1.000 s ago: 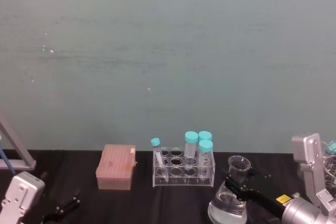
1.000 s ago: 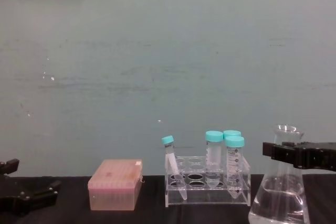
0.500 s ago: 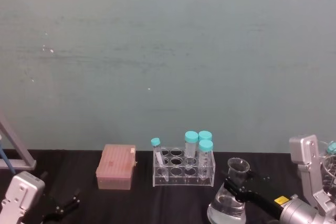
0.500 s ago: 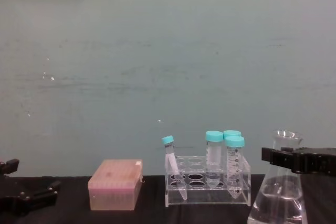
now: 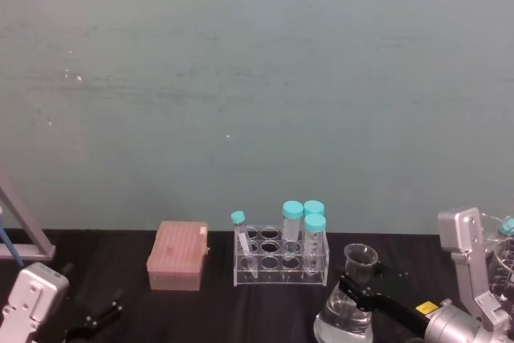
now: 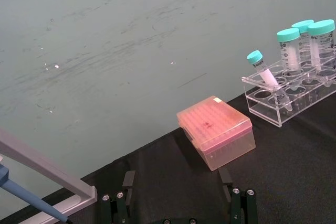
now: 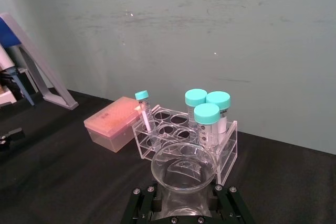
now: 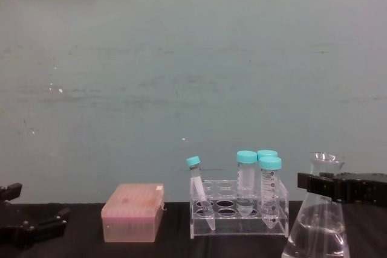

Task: Pick up the beaker with the right gripper, shake it three times, and then put it down.

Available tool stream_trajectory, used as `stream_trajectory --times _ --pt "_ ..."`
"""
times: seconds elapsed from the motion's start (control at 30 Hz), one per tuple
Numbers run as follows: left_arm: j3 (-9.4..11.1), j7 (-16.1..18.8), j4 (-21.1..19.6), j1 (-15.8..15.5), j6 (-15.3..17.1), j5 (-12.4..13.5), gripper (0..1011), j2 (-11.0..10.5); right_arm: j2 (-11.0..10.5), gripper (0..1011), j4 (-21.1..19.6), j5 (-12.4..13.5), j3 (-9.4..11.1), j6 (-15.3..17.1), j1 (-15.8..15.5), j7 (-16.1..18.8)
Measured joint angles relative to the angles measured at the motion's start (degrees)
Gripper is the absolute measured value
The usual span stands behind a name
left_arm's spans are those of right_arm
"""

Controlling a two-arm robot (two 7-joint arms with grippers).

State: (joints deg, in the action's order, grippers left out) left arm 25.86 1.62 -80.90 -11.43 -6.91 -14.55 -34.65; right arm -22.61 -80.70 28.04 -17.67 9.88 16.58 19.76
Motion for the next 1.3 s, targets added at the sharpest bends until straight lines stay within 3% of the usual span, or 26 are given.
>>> stream_trajectory --times 1.3 --pt "0.00 0.00 0.00 0.00 0.00 0.00 1000 0.00 0.71 457 1.50 -0.41 -0.54 0.18 0.85 0.03"
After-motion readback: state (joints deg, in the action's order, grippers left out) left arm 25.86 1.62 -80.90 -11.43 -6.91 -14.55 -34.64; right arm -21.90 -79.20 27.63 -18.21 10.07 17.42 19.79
